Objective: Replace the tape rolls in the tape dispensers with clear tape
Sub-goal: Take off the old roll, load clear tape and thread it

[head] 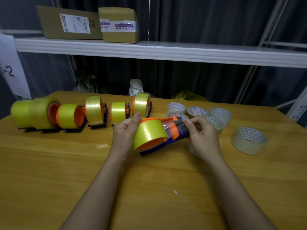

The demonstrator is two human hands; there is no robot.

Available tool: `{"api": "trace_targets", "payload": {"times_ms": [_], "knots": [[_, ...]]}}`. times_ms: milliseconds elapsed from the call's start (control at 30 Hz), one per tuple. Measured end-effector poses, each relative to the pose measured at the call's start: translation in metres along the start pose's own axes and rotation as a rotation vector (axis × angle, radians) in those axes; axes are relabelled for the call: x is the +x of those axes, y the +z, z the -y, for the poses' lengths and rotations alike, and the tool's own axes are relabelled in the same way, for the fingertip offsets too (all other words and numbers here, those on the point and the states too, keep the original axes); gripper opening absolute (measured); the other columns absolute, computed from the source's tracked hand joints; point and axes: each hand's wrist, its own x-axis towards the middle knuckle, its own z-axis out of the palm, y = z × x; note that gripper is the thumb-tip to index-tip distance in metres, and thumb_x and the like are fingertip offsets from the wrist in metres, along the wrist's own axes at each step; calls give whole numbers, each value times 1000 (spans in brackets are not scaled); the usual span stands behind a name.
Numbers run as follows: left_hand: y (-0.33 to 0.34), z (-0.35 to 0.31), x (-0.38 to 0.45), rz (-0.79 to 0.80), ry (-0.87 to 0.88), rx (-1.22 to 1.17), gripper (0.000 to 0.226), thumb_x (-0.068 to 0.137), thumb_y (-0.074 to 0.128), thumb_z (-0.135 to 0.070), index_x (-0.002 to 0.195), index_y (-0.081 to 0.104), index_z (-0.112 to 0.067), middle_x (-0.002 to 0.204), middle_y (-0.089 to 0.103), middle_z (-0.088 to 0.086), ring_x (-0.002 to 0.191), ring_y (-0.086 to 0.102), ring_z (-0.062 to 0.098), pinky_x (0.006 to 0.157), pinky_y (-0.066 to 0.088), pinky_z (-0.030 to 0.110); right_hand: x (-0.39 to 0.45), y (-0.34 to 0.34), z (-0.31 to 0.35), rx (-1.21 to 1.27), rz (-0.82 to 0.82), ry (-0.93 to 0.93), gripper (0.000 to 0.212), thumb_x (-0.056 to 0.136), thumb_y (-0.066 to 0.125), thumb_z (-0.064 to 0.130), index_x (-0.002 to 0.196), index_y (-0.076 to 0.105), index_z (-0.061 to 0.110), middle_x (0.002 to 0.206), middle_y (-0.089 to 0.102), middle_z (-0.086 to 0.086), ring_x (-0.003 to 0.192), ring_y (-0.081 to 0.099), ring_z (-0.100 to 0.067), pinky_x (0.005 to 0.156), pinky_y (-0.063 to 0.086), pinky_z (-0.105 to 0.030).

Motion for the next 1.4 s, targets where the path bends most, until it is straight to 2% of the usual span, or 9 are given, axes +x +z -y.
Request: {"api": "trace_targets", "payload": {"times_ms": [167, 400, 600, 767, 933, 1000, 1100, 1300, 1400], "knots": [[0, 3, 3, 61, 45, 79, 47, 81, 45, -50, 67, 54, -6, 59, 51, 4, 54, 50, 11, 49, 40, 18, 2, -2, -2, 32, -33, 55, 20, 96, 56, 27, 82, 62, 12, 83, 66, -4, 80, 62, -15, 66, 47, -25], [-8, 12, 10, 131, 56, 295, 31, 100, 32, -36, 86, 56, -23, 74, 55, -4, 60, 52, -5, 52, 39, 9, 3, -5, -2, 14, -16, 58, 21, 95, 58, 28, 81, 65, 14, 83, 68, -2, 84, 64, -16, 74, 53, -35], [-7, 12, 15, 163, 81, 444, 31, 102, 30, -32, 88, 56, -23, 80, 55, -1, 66, 49, 0, 54, 37, 11, 1, -3, 3, -41, 72, 49, 27, 97, 53, 29, 75, 67, 24, 83, 68, 6, 84, 61, -7, 69, 47, -22], [-3, 4, 14, 258, 21, 535, 52, 79, 47, -74, 98, 58, -27, 96, 61, -9, 88, 59, 7, 70, 48, 24, 3, 0, 6, 15, 72, 63, 27, 96, 57, 28, 73, 68, 21, 77, 68, 4, 75, 61, -9, 65, 48, -19], [-8, 5, 19, 256, 143, 584, 49, 73, 57, -72, 84, 60, -24, 80, 61, -5, 77, 60, 11, 68, 51, 40, 5, 1, 2, 153, 91, 116, 21, 93, 62, 24, 74, 69, 19, 79, 68, 3, 78, 62, -7, 70, 48, -16], [-10, 11, 20, 221, 255, 657, 46, 80, 55, -68, 84, 59, -23, 79, 55, -10, 81, 53, 1, 72, 44, 33, 4, 3, 0, 184, 86, 89, 18, 91, 64, 22, 74, 70, 23, 80, 70, 6, 83, 65, -8, 77, 51, -24], [-12, 18, 12, 166, 393, 750, 32, 91, 52, -48, 90, 57, -17, 80, 47, -14, 84, 40, -13, 72, 29, 23, -5, 11, 0, 222, 18, -22, 20, 92, 62, 14, 76, 68, 24, 80, 68, 12, 76, 61, 7, 71, 46, -8], [-17, 23, 8, 146, 466, 889, 43, 93, 32, -47, 98, 57, -12, 88, 50, -7, 86, 47, 15, 78, 24, 25, -12, 21, -3, 65, 27, -170, 26, 96, 55, 11, 78, 62, 28, 78, 65, 15, 77, 59, 3, 71, 44, -11], [-15, 26, 3, 177, 439, 874, 44, 94, 27, -47, 101, 55, -14, 88, 50, -7, 87, 48, 17, 83, 24, 26, -17, 22, -4, 86, 15, -131, 21, 97, 53, 11, 82, 62, 22, 78, 64, 14, 76, 58, 6, 70, 43, -9]]}}
